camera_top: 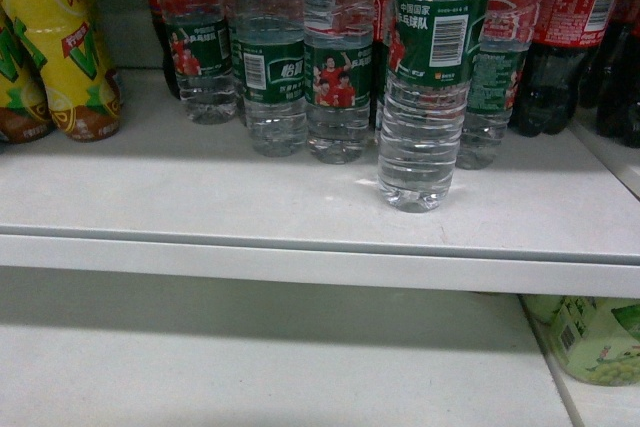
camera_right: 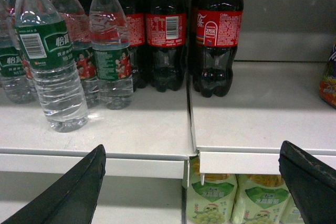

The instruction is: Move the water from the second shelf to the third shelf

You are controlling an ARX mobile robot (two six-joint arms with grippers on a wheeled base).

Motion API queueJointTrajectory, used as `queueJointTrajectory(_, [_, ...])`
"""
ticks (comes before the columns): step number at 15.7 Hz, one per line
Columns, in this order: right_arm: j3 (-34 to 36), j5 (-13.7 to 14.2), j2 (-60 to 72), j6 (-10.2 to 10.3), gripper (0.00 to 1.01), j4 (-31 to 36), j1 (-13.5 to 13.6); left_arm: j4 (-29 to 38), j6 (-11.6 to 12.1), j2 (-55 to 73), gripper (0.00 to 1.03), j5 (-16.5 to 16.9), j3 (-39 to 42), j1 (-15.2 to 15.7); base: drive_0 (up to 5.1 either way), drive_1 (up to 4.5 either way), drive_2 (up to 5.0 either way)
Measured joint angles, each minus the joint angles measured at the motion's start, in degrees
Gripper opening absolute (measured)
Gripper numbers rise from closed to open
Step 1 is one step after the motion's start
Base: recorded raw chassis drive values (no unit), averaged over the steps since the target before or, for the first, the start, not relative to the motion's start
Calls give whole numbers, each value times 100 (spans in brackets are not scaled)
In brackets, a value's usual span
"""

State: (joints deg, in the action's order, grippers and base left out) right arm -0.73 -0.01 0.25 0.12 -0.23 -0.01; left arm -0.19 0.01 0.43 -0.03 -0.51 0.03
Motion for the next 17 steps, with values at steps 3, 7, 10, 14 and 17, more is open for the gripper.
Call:
queueJointTrajectory(3, [0, 0, 0, 0, 98, 0, 0, 0, 0, 0, 98, 0, 0, 0, 0, 0, 0])
queueJointTrajectory(7, [0, 0, 0, 0, 98, 0, 0, 0, 0, 0, 98, 0, 0, 0, 0, 0, 0])
queueJointTrajectory(10, [0, 0, 0, 0, 98, 0, 0, 0, -2, 0, 98, 0, 0, 0, 0, 0, 0])
queueJointTrajectory(14, [0, 0, 0, 0, 98, 0, 0, 0, 0, 0, 98, 0, 0, 0, 0, 0, 0])
queueJointTrajectory(17, [0, 0, 0, 0, 98, 0, 0, 0, 0, 0, 98, 0, 0, 0, 0, 0, 0])
